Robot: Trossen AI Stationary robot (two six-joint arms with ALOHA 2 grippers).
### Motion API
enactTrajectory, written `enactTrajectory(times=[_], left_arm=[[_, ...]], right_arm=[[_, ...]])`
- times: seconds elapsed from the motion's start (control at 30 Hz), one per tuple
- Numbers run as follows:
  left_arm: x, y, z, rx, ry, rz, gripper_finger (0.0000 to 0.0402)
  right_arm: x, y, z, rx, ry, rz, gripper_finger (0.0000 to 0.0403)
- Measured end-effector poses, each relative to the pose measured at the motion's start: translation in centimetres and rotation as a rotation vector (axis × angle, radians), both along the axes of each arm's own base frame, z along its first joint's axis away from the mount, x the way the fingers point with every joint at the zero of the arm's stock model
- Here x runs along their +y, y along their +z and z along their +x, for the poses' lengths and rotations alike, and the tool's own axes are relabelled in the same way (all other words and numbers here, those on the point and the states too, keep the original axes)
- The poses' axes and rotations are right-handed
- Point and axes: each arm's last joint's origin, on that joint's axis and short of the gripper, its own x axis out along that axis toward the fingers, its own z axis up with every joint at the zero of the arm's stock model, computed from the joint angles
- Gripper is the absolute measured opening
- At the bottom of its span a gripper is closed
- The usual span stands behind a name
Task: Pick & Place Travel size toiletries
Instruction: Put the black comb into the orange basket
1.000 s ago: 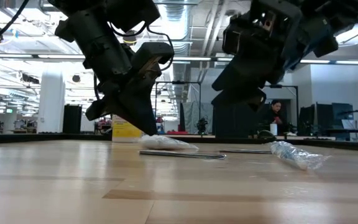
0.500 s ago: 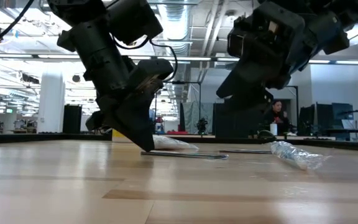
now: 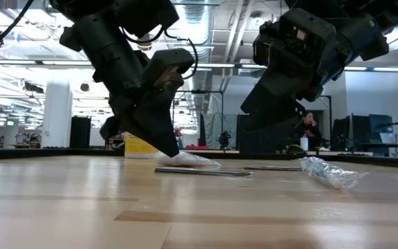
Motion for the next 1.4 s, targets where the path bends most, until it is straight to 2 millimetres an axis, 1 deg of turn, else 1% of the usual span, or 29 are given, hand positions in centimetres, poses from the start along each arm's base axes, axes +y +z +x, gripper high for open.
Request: enactTrajectory(times=[0.7,0.9,1.1,1.4], left_arm=[[0.2,0.0,0.1,-0.007,-0.020,0.029,0.0001],[0.1,-0.7,0.2,0.018,-0.019,0.033,0.0001],[0.2,-1.0,0.1,0.034,-0.022,0.031,0.0001],[0.0,-2.0,0.4,0.052,-0.027,0.014,0.0001]], right_arm=[[0.0,0.0,0.0,0.001,0.013,-0.002,0.0246],[0.0,0.0,0.0,-0.002,0.013,-0.020,0.0246],[-0.1,0.0,0.0,-0.008,-0.003,-0.064,0.0246],[-0.5,0.0,0.1,-0.006,-0.018,-0.066,0.0246]])
